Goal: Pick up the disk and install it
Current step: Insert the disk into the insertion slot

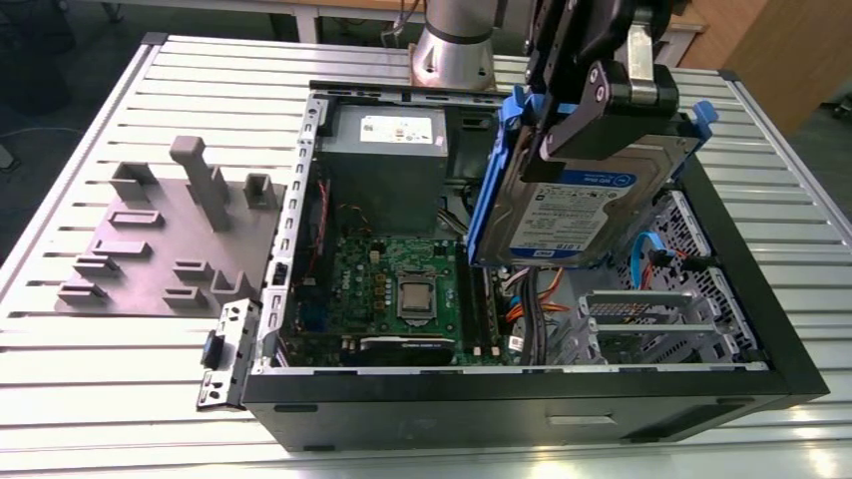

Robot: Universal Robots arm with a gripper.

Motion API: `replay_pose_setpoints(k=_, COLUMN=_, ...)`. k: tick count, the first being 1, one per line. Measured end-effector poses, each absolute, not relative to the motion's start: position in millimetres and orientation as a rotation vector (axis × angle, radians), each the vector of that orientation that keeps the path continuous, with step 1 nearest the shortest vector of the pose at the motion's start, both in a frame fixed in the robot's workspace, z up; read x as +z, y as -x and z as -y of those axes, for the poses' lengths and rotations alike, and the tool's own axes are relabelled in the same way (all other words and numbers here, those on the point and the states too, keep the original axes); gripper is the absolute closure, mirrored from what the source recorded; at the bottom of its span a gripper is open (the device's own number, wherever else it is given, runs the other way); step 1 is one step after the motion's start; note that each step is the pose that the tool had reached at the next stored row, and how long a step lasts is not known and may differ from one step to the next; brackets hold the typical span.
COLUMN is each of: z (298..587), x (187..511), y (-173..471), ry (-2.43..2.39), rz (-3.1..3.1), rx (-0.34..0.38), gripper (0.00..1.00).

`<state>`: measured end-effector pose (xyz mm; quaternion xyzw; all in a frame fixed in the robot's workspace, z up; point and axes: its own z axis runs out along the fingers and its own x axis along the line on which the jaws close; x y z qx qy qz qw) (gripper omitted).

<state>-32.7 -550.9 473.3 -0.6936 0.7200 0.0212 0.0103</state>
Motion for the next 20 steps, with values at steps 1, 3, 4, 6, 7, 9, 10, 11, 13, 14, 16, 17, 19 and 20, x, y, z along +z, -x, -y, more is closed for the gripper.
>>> replay_pose_setpoints(k=1, z=551.0, x=473.3, y=32.7, ry=2.165, rz=-2.247, rx=0.066, gripper=0.64)
replay_pose_setpoints(k=3, z=551.6, x=473.2, y=32.7, ry=2.165, rz=-2.247, rx=0.066, gripper=0.64)
replay_pose_setpoints(k=4, z=551.7, x=473.3, y=32.7, ry=2.165, rz=-2.247, rx=0.066, gripper=0.64)
replay_pose_setpoints(k=6, z=552.0, x=473.3, y=32.7, ry=2.165, rz=-2.247, rx=0.066, gripper=0.64)
replay_pose_setpoints(k=7, z=552.0, x=473.3, y=32.6, ry=2.165, rz=-2.247, rx=0.066, gripper=0.64)
replay_pose_setpoints(k=9, z=552.0, x=473.3, y=32.3, ry=2.165, rz=-2.247, rx=0.066, gripper=0.64)
replay_pose_setpoints(k=10, z=552.0, x=473.3, y=32.0, ry=2.165, rz=-2.247, rx=0.066, gripper=0.64)
replay_pose_setpoints(k=11, z=552.0, x=473.3, y=31.7, ry=2.165, rz=-2.247, rx=0.066, gripper=0.64)
replay_pose_setpoints(k=13, z=552.0, x=473.3, y=30.9, ry=2.165, rz=-2.247, rx=0.066, gripper=0.64)
replay_pose_setpoints(k=14, z=552.0, x=473.3, y=30.4, ry=2.165, rz=-2.247, rx=0.066, gripper=0.64)
replay_pose_setpoints(k=16, z=552.0, x=473.3, y=29.3, ry=2.165, rz=-2.247, rx=0.066, gripper=0.64)
replay_pose_setpoints(k=17, z=552.0, x=473.2, y=29.0, ry=2.165, rz=-2.247, rx=0.066, gripper=0.64)
replay_pose_setpoints(k=19, z=552.0, x=473.3, y=28.2, ry=2.165, rz=-2.247, rx=0.066, gripper=0.64)
replay_pose_setpoints(k=20, z=552.0, x=473.3, y=27.8, ry=2.165, rz=-2.247, rx=0.066, gripper=0.64)
